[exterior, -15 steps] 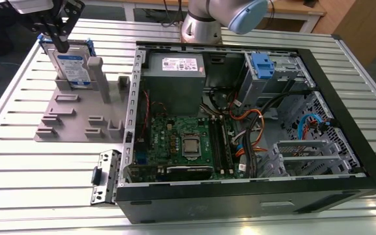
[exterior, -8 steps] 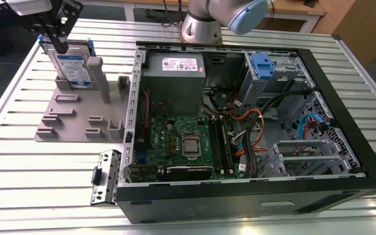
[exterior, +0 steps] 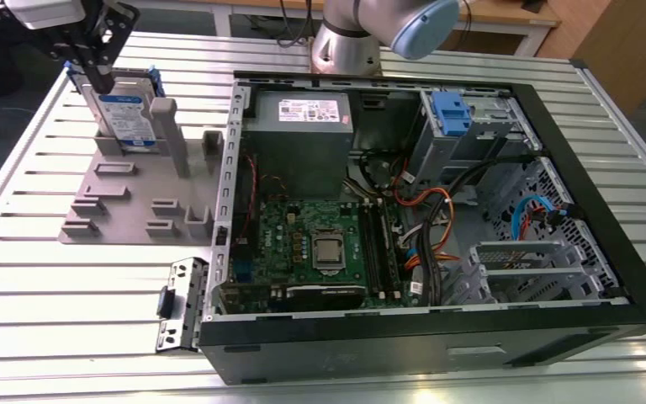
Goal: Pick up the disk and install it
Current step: 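Reach for the disk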
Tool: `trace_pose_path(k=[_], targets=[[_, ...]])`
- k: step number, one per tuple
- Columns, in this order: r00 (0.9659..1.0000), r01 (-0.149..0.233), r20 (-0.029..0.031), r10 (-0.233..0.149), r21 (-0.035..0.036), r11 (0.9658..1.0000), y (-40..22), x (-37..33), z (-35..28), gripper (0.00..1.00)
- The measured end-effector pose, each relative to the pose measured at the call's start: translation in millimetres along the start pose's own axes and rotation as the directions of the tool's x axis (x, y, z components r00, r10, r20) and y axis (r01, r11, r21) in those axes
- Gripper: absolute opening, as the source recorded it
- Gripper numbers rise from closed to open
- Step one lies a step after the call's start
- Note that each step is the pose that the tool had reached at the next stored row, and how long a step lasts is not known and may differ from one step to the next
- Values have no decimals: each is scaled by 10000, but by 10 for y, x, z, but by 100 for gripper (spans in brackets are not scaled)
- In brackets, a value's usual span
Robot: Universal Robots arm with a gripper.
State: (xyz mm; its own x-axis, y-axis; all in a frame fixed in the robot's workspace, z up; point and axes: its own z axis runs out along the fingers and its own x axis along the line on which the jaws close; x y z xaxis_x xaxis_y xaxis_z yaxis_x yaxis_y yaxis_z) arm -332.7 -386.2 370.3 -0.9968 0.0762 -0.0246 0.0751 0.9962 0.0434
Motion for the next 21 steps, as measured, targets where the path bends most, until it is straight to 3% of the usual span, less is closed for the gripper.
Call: trace_pose_path(k=[21], targets=[[10000,0,0,0,0,10000,29,78,79,10]])
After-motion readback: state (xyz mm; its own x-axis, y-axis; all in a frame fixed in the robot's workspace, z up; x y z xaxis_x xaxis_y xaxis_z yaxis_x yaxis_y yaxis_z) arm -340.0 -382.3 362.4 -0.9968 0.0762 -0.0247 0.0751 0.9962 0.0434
